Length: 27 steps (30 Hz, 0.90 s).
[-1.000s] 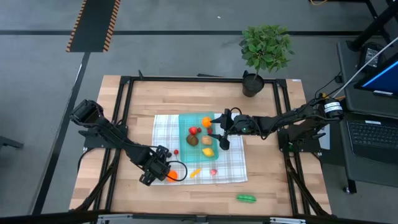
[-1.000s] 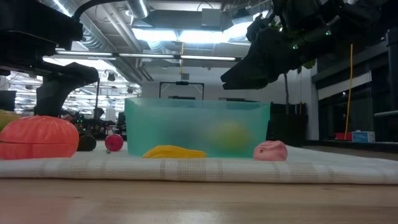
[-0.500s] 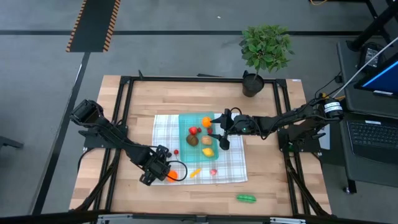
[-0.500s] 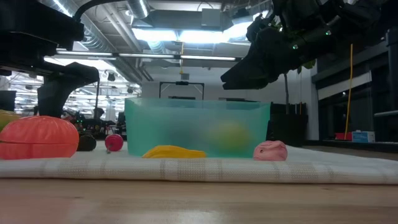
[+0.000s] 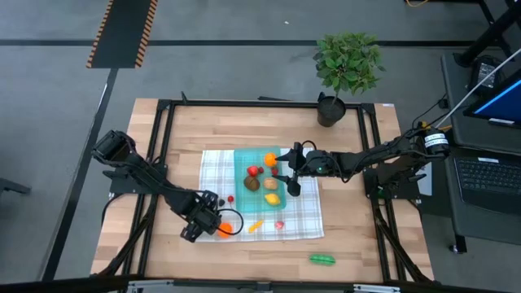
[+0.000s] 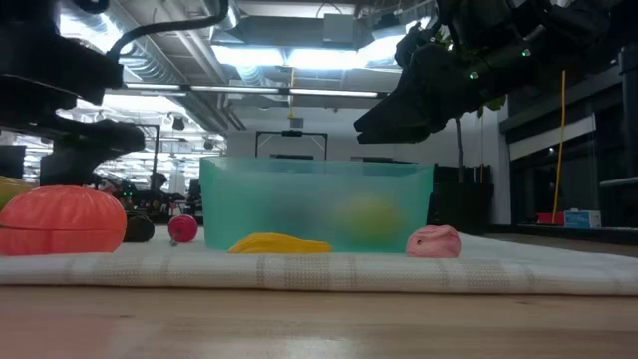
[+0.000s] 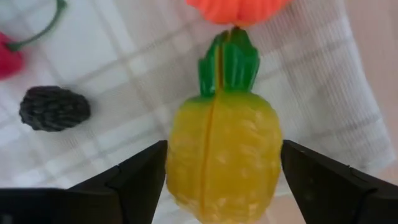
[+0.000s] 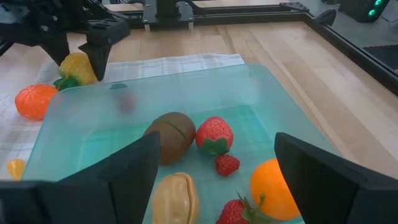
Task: Pick and placing Produce into tupperware
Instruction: Put the pineapple into the blue bin
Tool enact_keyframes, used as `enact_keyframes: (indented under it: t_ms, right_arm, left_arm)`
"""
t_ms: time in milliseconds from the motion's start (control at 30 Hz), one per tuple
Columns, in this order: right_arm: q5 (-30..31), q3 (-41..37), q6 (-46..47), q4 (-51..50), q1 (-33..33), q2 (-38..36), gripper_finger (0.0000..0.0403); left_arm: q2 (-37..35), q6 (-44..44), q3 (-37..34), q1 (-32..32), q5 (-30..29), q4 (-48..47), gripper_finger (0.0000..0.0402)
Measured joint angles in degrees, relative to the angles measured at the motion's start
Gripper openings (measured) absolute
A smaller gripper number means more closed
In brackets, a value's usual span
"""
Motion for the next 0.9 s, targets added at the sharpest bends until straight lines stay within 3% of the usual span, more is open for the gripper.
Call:
enact_keyframes:
  t_ms: [333, 900]
  right_arm:
    - [0.0, 0.0, 0.0, 0.0, 0.0, 0.0, 0.0315]
    - [0.0, 0.0, 0.0, 0.0, 0.0, 0.0, 0.0315]
  left_arm:
    - [0.0, -2.2, 0.0, 0.0, 0.2, 0.3, 0.0297]
    - [0.0, -4.2, 0.0, 3.7, 6.7, 0.3, 0.0264]
